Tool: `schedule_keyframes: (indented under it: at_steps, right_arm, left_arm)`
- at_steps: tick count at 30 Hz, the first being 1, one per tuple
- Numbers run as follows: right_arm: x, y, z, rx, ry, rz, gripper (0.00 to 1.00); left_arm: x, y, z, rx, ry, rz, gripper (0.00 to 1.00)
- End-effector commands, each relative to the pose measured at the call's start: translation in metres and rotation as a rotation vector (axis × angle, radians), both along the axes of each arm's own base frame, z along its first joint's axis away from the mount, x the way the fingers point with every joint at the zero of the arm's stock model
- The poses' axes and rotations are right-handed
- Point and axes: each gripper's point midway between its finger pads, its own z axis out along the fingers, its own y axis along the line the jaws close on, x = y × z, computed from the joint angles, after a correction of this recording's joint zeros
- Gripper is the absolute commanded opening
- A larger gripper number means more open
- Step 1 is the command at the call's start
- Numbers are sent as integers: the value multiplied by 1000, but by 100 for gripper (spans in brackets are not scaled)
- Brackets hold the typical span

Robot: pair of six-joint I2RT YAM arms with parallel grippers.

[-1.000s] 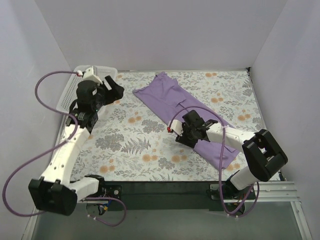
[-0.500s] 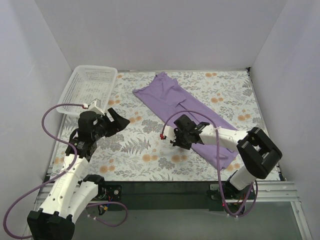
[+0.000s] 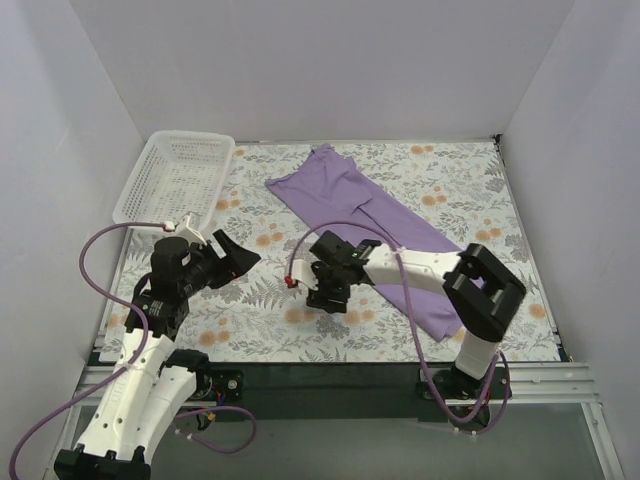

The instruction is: Fold and stack the t-shirts

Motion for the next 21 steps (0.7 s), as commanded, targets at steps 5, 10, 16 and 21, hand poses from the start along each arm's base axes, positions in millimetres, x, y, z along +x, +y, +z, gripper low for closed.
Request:
schedule_keyframes:
  at_steps: [5, 10, 16, 21]
  right_arm:
    - [28, -132, 9, -169, -302, -253, 77]
    - [23, -177, -14, -242, -300, -348, 75]
    - [23, -186, -26, -272, -254, -381, 44]
    - [5, -168, -25, -211, -142, -321, 16]
  left_arm:
    - [-6, -4, -16, -26, 40, -13, 73]
    - [-6, -3, -17, -26, 36, -14, 73]
    - [-9, -3, -14, -25, 25, -17, 73]
    - [-9, -4, -14, -26, 23, -22, 73]
